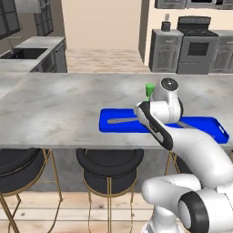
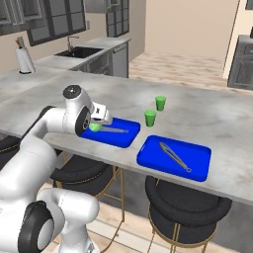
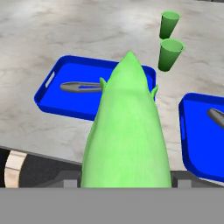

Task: Gather the garlic and corn from the fridge and place them on a tray on the dining counter. Then gather the steak and fish from the fridge and place them on the other tray.

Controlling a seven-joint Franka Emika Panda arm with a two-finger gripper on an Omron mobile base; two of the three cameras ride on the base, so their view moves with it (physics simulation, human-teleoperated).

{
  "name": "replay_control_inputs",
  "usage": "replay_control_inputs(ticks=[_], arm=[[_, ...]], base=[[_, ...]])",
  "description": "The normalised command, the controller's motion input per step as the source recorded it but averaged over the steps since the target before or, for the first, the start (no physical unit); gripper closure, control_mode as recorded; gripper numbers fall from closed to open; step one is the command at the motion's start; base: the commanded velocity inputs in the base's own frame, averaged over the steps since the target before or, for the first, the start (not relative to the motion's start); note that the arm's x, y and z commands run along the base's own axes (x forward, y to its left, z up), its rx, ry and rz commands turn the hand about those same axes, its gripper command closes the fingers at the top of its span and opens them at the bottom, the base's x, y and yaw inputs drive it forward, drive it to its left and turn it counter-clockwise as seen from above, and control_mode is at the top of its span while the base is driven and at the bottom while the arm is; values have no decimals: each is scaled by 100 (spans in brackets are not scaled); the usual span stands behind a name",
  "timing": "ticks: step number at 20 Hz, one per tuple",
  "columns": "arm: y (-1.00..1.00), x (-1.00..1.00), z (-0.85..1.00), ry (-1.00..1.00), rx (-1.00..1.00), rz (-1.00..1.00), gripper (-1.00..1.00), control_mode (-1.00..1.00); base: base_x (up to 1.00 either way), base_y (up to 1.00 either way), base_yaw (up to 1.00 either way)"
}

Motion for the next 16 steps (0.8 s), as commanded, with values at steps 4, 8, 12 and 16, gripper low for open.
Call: replay_control_inputs(ticks=[4,8,12,16], arm=[[0,0,0,0,0,0,100,-100],[1,-4,0,0,0,0,100,-100],[-12,39,-11,8,-3,18,100,-100],[-14,65,-3,17,-1,29,100,-100]], base=[[0,0,0],[0,0,0],[0,0,0],[0,0,0]])
